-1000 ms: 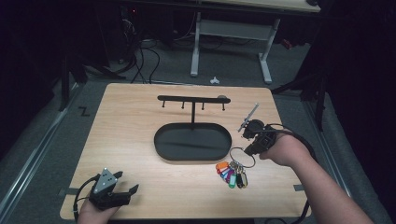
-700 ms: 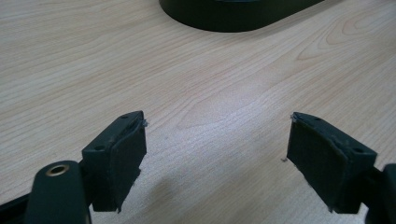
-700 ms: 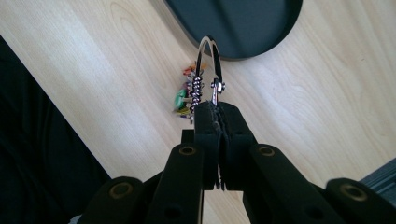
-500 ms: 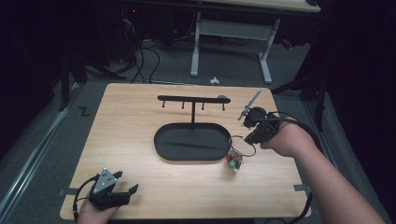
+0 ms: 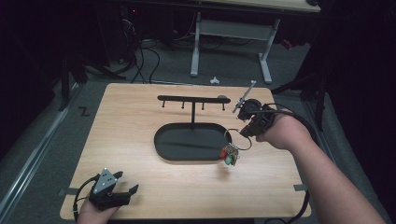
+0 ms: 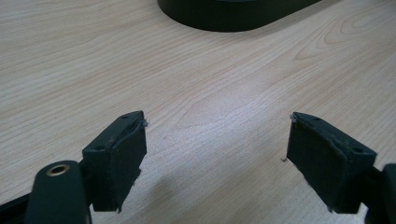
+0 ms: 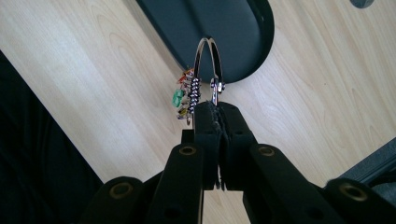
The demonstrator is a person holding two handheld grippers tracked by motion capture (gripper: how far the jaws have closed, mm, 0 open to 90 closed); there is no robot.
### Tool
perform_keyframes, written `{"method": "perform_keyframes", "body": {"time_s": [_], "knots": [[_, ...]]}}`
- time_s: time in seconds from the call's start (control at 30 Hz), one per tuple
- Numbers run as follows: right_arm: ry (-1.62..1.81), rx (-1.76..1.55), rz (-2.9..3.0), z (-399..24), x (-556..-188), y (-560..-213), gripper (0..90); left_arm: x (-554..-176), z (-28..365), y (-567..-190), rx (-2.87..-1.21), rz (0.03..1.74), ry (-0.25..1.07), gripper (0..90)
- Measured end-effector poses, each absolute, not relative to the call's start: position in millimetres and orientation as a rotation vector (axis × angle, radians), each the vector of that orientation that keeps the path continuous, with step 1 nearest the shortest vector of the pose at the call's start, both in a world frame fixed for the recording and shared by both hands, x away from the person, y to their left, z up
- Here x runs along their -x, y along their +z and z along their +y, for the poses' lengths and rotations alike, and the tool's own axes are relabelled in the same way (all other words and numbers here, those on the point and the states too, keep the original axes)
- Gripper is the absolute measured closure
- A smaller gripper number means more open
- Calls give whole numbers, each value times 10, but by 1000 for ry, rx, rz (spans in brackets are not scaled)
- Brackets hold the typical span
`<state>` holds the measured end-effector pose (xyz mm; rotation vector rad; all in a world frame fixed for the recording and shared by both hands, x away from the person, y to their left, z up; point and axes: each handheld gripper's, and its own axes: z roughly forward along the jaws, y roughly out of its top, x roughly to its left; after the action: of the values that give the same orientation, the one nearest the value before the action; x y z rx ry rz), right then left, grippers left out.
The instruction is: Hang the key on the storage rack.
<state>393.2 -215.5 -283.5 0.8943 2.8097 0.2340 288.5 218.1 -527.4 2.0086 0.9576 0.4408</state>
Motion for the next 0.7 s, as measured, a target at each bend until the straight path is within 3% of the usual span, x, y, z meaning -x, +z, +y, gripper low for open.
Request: {"method": "perform_keyframes", "body": {"time_s": [0.7], "knots": [[266, -943, 2768, -2130, -4247, -2673, 879, -2886, 2175, -5275, -2012, 954, 441, 205]]}}
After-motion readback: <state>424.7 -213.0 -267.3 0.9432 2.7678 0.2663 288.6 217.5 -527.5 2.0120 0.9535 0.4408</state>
